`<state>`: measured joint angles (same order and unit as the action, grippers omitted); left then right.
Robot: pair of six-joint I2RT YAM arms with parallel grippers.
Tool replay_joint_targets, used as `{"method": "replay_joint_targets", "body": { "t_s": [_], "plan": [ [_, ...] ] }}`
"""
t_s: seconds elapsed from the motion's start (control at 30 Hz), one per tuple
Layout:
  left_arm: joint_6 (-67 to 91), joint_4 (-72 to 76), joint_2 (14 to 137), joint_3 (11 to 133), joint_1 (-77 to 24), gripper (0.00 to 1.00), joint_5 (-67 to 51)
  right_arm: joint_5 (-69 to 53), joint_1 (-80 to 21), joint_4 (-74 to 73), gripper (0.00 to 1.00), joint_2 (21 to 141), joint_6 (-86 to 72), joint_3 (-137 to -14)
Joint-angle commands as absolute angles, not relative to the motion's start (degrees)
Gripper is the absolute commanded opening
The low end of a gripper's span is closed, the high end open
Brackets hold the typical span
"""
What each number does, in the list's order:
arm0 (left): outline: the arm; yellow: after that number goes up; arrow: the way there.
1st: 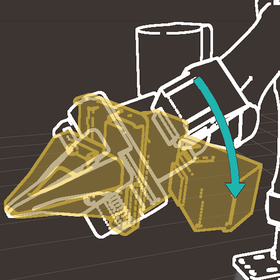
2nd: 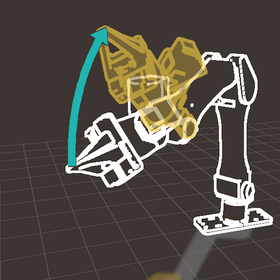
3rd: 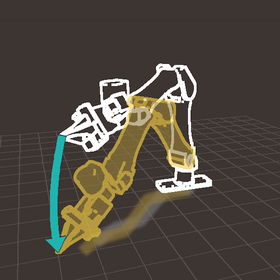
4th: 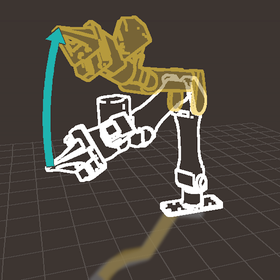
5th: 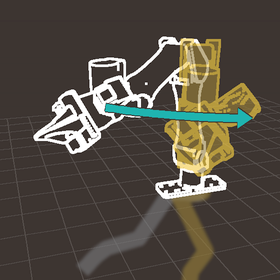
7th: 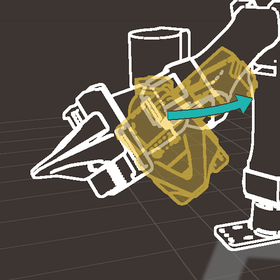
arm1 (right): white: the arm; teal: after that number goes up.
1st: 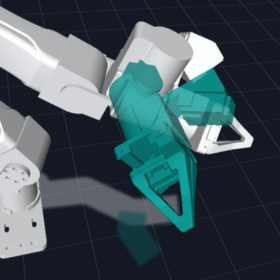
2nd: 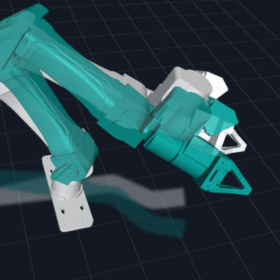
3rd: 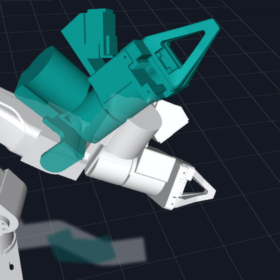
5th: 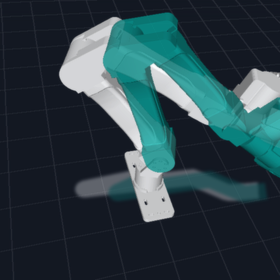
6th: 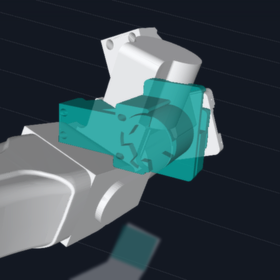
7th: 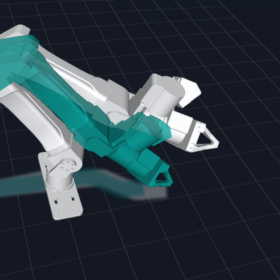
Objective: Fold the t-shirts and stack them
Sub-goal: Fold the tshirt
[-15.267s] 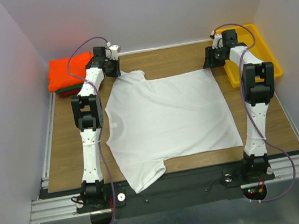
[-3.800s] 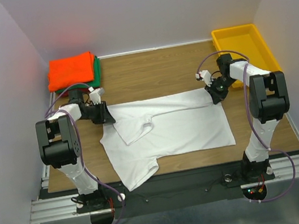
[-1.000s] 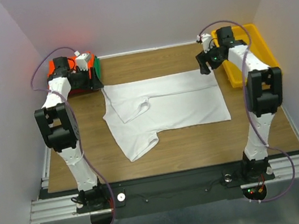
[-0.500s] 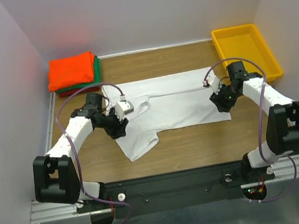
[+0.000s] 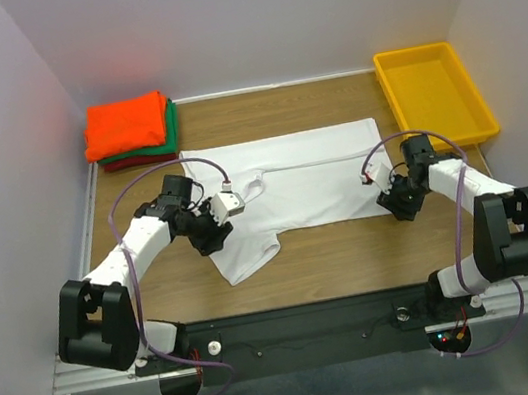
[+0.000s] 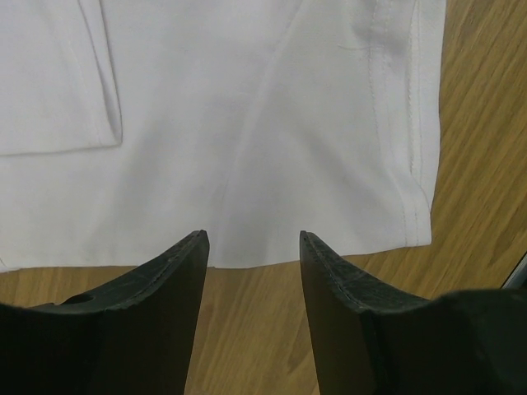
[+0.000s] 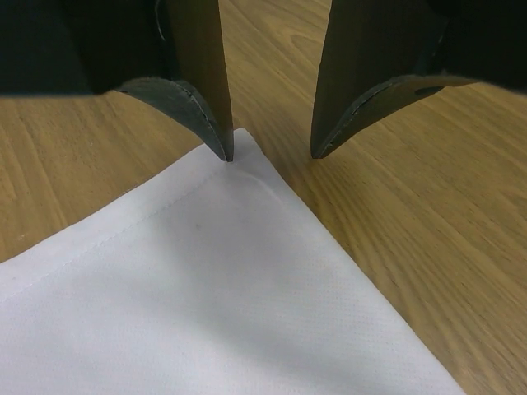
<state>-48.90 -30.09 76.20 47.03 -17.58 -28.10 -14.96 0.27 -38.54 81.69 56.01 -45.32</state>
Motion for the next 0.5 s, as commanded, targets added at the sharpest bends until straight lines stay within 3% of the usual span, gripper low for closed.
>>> {"method": "replay_joint_targets", "body": {
  "t_s": [0.0,0.13,0.23,0.43,0.47],
  "plan": [
    [-49.74,-29.53,75.5,45.0,-18.63,0.6,-27.42,-12.75,0.09,-32.61,0.49,81.38,58.27,-43.51],
    [-49.4,-28.13,76.55,42.54,-19.86,0.6,-26.46,-11.69,0.09,-30.15,0.49,81.21,58.89,-41.31],
    [-48.87,-25.93,77.52,40.88,-21.44,0.61,-24.1,-10.99,-1.14,-29.8,0.42,81.04,59.24,-40.35],
    [-48.25,-22.06,79.71,37.71,-24.08,0.61,-18.82,-10.55,-1.23,-29.62,0.19,80.77,59.06,-40.08],
    [-48.34,-21.8,80.06,37.44,-24.52,0.57,-17.5,-10.46,-1.32,-29.62,0.13,80.86,58.98,-40.43]
  ]
}}
